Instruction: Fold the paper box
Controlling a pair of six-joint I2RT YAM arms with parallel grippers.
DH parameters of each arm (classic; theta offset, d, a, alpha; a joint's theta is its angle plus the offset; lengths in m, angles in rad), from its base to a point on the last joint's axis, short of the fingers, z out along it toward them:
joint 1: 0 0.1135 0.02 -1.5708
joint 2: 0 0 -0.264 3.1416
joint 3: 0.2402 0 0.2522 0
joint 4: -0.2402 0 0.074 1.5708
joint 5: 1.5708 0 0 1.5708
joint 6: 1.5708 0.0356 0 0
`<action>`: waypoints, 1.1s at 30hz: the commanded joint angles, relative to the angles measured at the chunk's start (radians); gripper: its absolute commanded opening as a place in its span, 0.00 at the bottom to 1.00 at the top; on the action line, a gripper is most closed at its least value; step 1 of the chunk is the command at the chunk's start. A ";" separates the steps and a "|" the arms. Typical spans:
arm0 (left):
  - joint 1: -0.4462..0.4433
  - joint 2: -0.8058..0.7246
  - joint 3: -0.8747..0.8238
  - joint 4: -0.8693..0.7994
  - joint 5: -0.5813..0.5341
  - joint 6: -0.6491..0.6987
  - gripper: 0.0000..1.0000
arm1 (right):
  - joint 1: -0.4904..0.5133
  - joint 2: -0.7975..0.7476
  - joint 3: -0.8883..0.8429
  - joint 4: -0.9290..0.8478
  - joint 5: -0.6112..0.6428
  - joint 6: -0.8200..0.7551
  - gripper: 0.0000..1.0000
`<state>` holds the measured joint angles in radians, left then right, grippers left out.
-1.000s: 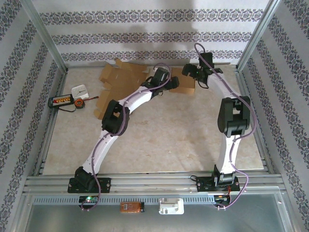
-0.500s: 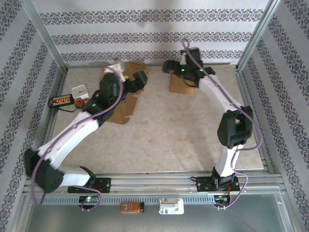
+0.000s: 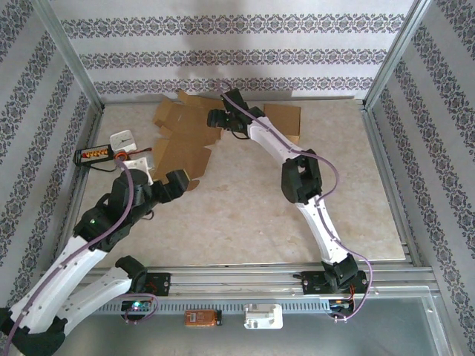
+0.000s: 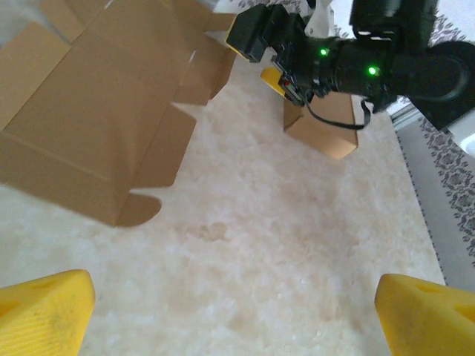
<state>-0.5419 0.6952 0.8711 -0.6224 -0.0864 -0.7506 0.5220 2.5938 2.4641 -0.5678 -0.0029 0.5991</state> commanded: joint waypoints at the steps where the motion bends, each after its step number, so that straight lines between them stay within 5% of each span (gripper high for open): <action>1: -0.001 -0.045 -0.025 -0.123 -0.007 -0.013 0.97 | -0.002 0.083 0.115 -0.058 0.036 0.090 0.87; 9: -0.002 -0.094 -0.062 -0.099 -0.017 -0.037 0.98 | -0.011 0.148 0.151 -0.053 -0.034 0.138 0.48; 12: -0.001 -0.087 -0.065 -0.091 -0.006 -0.047 0.98 | -0.011 0.076 0.081 -0.047 -0.029 0.065 0.21; 16: -0.001 -0.076 -0.055 -0.095 -0.009 -0.049 0.98 | -0.014 -0.072 -0.048 -0.050 -0.037 -0.139 0.04; 26: 0.008 -0.006 0.020 -0.097 -0.046 0.040 0.99 | 0.012 -0.622 -0.597 -0.095 -0.144 -0.881 0.00; 30: 0.038 0.109 0.117 -0.172 -0.042 0.171 0.99 | 0.019 -0.798 -0.825 -0.055 -0.115 -0.971 0.00; 33: 0.129 0.195 0.176 -0.186 0.128 0.273 0.99 | 0.021 -0.914 -1.021 0.053 -0.156 -0.989 0.00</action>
<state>-0.4736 0.8429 1.0023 -0.7425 -0.0669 -0.6174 0.5392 1.7084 1.5806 -0.5697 -0.1204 -0.2756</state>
